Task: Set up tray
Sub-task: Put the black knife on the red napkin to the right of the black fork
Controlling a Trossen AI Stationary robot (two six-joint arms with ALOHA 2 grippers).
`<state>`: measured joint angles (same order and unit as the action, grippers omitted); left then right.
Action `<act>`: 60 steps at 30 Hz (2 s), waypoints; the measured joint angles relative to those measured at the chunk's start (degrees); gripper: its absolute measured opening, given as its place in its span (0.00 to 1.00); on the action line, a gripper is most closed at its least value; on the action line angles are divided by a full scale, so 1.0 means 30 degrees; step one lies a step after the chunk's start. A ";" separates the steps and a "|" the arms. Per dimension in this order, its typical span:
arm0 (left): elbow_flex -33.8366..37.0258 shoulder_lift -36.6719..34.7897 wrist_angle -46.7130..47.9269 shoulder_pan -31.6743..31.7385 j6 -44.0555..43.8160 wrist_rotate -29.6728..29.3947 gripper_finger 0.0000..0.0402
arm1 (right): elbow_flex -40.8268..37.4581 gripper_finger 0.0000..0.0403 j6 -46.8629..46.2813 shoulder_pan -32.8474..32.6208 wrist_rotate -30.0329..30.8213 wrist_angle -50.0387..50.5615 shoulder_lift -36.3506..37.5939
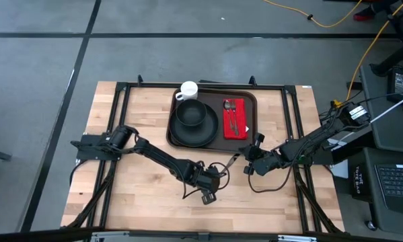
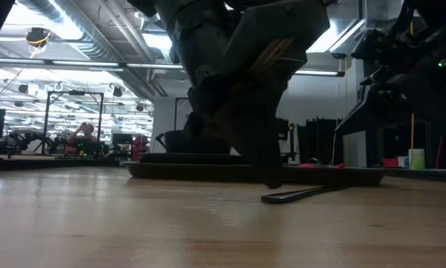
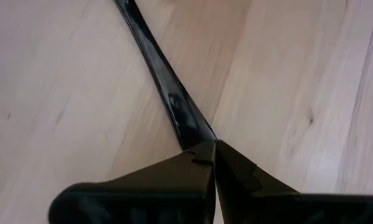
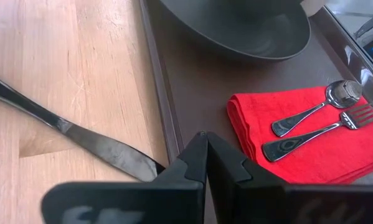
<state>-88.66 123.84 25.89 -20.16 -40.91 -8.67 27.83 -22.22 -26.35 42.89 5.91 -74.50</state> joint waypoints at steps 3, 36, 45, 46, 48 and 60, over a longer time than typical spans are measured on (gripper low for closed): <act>0.0000 0.0193 0.0295 0.0020 -0.0083 0.0437 0.01 | 0.0000 0.03 0.0000 -0.0006 0.0000 0.0000 0.0000; 0.0047 0.0027 0.2108 0.0063 0.0202 0.0145 0.01 | 0.0782 0.03 0.2765 -0.0015 -0.4401 0.0131 0.0000; 0.0066 -0.0920 0.1700 -0.0522 0.0674 -0.2090 0.01 | 0.1151 0.03 0.2965 0.0000 -0.3683 0.0991 0.0000; 0.0059 -0.0860 0.1283 -0.0550 0.0735 -0.2051 0.00 | 0.1151 0.03 0.2972 0.0000 -0.3679 0.0991 0.0000; 0.0036 -0.0780 0.0772 -0.0546 0.0829 -0.2055 0.00 | 0.1158 0.03 0.2994 0.0000 -0.3679 0.1112 0.0000; 0.0051 -0.0336 0.0377 -0.0765 0.0711 -0.1291 0.00 | 0.1158 0.03 0.2242 0.0000 -0.3672 0.2157 0.0000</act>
<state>-88.51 122.83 27.02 -22.46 -38.77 -12.55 31.31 -15.49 -26.35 31.88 12.38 -74.50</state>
